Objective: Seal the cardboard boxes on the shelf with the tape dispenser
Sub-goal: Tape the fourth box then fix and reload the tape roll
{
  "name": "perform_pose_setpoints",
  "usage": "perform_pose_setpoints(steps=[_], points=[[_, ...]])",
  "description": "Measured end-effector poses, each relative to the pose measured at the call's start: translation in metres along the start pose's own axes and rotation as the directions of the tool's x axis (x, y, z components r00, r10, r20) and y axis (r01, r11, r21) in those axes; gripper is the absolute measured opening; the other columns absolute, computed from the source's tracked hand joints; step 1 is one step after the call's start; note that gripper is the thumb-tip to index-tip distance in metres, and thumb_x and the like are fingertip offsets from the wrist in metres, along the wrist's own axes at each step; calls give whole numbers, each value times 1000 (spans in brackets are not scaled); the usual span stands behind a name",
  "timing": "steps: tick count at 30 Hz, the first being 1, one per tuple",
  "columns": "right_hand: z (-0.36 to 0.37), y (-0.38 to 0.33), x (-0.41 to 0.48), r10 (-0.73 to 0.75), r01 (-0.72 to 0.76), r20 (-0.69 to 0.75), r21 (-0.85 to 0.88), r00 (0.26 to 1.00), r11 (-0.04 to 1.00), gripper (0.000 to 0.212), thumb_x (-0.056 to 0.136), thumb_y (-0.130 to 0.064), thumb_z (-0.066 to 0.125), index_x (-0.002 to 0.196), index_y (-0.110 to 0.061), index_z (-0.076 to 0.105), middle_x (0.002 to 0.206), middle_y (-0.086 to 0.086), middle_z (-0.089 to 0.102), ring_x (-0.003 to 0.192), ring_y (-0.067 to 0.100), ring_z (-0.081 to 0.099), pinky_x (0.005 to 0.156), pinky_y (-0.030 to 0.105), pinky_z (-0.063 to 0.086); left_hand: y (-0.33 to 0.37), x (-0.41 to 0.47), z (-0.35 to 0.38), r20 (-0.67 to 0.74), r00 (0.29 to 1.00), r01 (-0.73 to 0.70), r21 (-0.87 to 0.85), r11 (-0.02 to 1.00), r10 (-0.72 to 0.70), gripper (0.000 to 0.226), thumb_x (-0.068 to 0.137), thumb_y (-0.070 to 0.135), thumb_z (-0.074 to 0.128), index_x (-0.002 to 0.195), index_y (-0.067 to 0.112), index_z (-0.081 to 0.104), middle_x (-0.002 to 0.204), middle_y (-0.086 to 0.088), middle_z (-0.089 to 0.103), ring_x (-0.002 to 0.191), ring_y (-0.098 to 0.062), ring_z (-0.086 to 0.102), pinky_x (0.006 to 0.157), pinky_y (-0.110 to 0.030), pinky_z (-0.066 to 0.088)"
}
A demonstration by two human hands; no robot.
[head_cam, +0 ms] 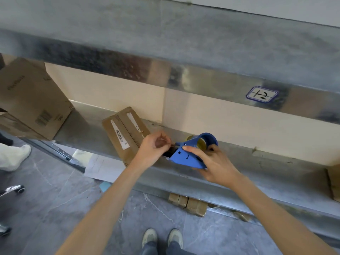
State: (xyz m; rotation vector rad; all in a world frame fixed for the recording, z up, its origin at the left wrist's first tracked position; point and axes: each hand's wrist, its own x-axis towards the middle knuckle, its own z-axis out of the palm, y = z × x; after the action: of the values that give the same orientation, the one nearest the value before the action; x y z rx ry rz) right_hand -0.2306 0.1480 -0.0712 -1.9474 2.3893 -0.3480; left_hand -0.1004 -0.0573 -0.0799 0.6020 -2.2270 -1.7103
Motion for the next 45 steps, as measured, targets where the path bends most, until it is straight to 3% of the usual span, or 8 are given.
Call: perform_pose_setpoints(steps=[9,15,18,22,29,34,38,45], points=[[7,6,-1,89,-105,100,161,991,981,88,87,-34,71,146,-48,7,75,-3,61,62,26,50,77,26,30,-18,-2,8,23,988,-154,320,935,155,38,85,-14,57,81,23,64,80,18,67,80,1,65,73,-10,45],[11,13,2,89,-122,207,152,974,981,88,90,-40,63,143,-55,-6,89,-5,64,69,18,51,85,31,41,-33,-3,19,91,983,-183,424,887,160,27,83,-16,51,83,10,60,79,1,65,73,-9,60,63,-23,41],[14,21,1,61,-96,261,126,964,987,87,88,-46,65,149,-51,3,116,-4,62,95,18,56,103,28,36,-42,-8,32,74,989,-150,436,887,130,28,81,-19,54,91,7,58,86,-6,68,80,-17,64,65,-22,43],[17,20,-4,88,-138,311,142,946,980,84,83,-76,52,148,-57,3,142,-3,50,135,19,33,109,19,10,-60,-18,36,63,996,-86,347,934,69,25,85,-18,56,93,4,61,88,-3,69,82,-15,67,71,-34,56],[21,21,5,77,-122,287,142,955,982,77,86,-77,45,149,-55,6,141,-8,53,138,16,33,120,30,8,-60,-21,38,24,1000,11,315,949,-19,33,82,-20,56,91,9,68,80,14,60,77,4,59,70,-8,43],[17,17,6,76,-126,281,163,957,979,77,85,-76,48,150,-52,14,119,-12,62,117,12,48,118,27,11,-63,-20,37,33,999,30,285,958,-41,34,83,-20,55,94,9,68,87,7,66,86,-9,64,73,-11,45],[16,16,1,126,-193,273,235,954,952,77,79,-82,43,145,-61,9,99,-31,40,117,11,42,115,24,13,-60,-20,33,-1,1000,-9,296,955,10,34,83,-20,53,99,6,69,92,5,67,89,-8,64,76,-12,49],[14,15,3,149,-221,304,220,941,950,82,80,-79,49,147,-58,7,109,-18,49,117,11,39,110,23,18,-59,-24,38,-58,996,-48,253,966,65,39,82,-24,46,95,7,66,89,9,65,86,6,62,75,-9,45]])
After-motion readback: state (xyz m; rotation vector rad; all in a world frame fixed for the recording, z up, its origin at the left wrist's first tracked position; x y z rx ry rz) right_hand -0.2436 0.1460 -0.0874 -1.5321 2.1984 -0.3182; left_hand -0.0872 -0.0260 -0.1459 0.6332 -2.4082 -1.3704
